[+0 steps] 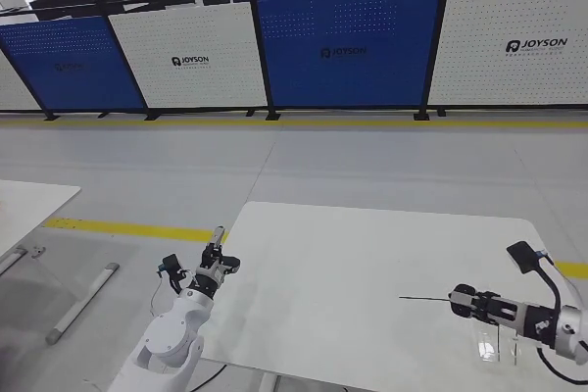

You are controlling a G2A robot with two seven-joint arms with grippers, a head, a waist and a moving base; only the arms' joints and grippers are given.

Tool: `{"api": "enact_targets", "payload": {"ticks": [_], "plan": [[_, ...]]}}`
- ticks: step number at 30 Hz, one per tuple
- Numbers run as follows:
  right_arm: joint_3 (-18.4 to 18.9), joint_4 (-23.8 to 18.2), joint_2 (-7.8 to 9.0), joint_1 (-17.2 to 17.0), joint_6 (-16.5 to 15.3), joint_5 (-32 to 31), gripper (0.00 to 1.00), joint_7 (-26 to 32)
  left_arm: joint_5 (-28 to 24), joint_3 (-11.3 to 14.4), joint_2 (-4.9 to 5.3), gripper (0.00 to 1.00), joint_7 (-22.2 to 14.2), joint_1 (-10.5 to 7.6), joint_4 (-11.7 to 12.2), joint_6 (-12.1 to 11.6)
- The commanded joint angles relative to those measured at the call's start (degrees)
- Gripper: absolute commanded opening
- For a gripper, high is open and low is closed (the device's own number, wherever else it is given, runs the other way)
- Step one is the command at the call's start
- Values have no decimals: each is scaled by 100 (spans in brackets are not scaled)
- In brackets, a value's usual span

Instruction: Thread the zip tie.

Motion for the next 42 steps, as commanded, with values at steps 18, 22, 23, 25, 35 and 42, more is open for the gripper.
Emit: {"api": "enact_targets", "payload": {"ticks": [18,22,23,25,35,42], "plan": [[-980,476,-205,1100,-1347,-1507,0,-135,0,0,0,100,0,0,0,0],[-980,476,-205,1100,-1347,-1507,0,-135,0,0,0,100,0,0,0,0],[-980,476,-205,1100,-1347,-1507,0,-135,0,0,0,100,0,0,0,0],[-980,476,-205,1100,-1347,-1507,0,-135,0,0,0,100,0,0,0,0],[-1128,-76,-255,1199,-2124,-3145,0,-958,0,0,0,100,0,0,0,0],[-1999,14,-464,1887,-2193,-4085,0,-829,0,0,0,100,0,0,0,0]]}}
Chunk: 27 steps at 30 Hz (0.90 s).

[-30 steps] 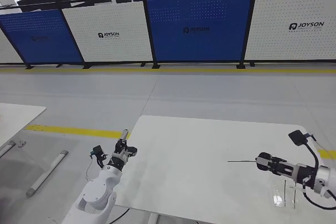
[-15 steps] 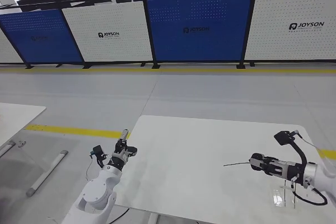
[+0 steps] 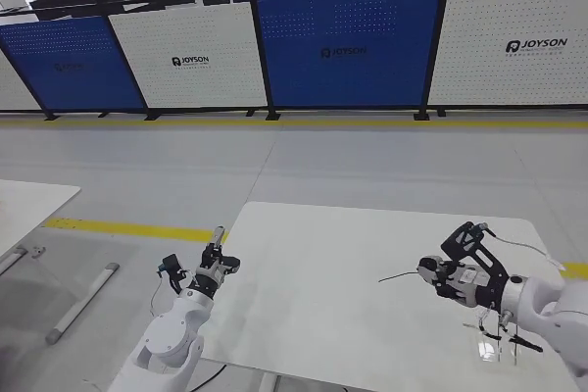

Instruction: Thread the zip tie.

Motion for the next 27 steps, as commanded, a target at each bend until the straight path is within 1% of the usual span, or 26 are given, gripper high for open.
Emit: {"api": "enact_targets", "payload": {"ticks": [1,12,13,15,16,18,19,20,27], "plan": [[-146,90,-39,127,35,-62,0,15,0,0,0,100,0,0,0,0],[-146,90,-39,127,35,-62,0,15,0,0,0,100,0,0,0,0],[-147,50,-42,100,14,-243,0,-107,0,0,0,100,0,0,0,0],[-153,29,-51,64,-154,-436,0,-339,0,0,0,100,0,0,0,0],[-171,-114,-51,90,-210,-773,0,-472,0,0,0,100,0,0,0,0],[-307,-383,-38,84,-210,-1428,0,-697,0,0,0,100,0,0,0,0],[-394,-464,-28,73,-210,-1670,0,-811,0,0,0,100,0,0,0,0],[-455,-454,-16,69,-210,-1810,0,-879,0,0,0,100,0,0,0,0],[-455,-454,-16,69,-210,-1810,0,-879,0,0,0,100,0,0,0,0]]}}
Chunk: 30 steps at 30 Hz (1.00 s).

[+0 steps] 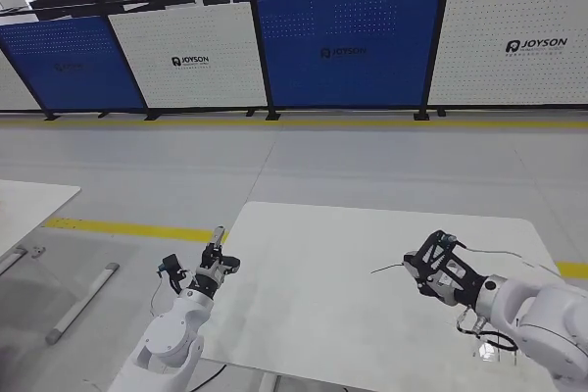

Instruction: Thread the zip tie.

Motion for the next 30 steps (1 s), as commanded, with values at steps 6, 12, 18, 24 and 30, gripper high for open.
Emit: {"api": "enact_targets", "payload": {"ticks": [6,12,18,24,30], "plan": [[0,-1,0,0,0,-2,0,0,-401,-91,33,100,-674,-17,-428,982],[0,-1,0,0,0,-2,0,0,-558,10,71,100,-854,-99,-963,1948],[0,-1,0,0,0,-2,0,0,-722,690,304,100,-1130,-330,-461,1948],[0,-1,0,0,0,-2,0,0,-722,690,304,100,-1130,-330,-461,1948],[-217,-484,-7,89,0,-888,0,7,-1372,542,358,100,-1836,-242,-438,1948]]}}
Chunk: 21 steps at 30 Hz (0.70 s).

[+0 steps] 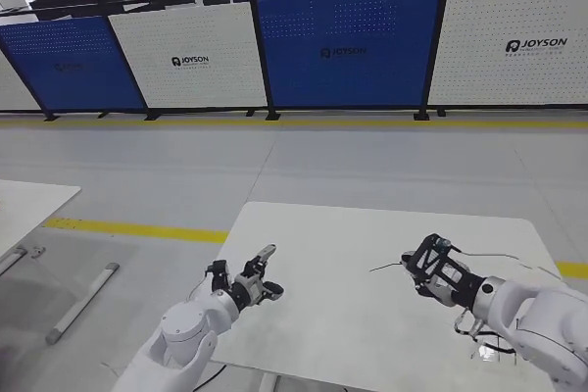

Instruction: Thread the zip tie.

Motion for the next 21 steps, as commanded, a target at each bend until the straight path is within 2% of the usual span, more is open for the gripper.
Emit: {"api": "enact_targets", "payload": {"ticks": [1,3,6,8,9,10,12,13,21], "plan": [[-202,-162,-6,113,0,-367,0,33,-303,-82,56,100,-428,80,-66,1],[-431,-220,-18,259,0,-600,0,58,-476,-133,127,100,-685,173,-152,1],[-866,-230,-42,569,0,-954,0,127,-804,-75,301,100,-1108,346,-296,1],[-1146,-152,-72,790,0,-1091,0,165,-1014,147,484,100,-1413,420,-349,1],[-1227,-69,-94,886,0,-1139,0,174,-1112,282,580,100,-1542,416,-343,1],[-1262,10,-111,945,0,-1155,0,183,-1214,462,717,100,-1633,360,-312,1],[-1262,10,-111,945,0,-1155,0,183,-1523,708,912,100,-1461,153,-224,1],[-1262,10,-111,945,0,-1155,0,183,-1577,727,941,100,-1389,104,-225,1],[-1262,10,-111,945,0,-1155,0,183,-1577,727,941,100,-1389,104,-225,1]]}}
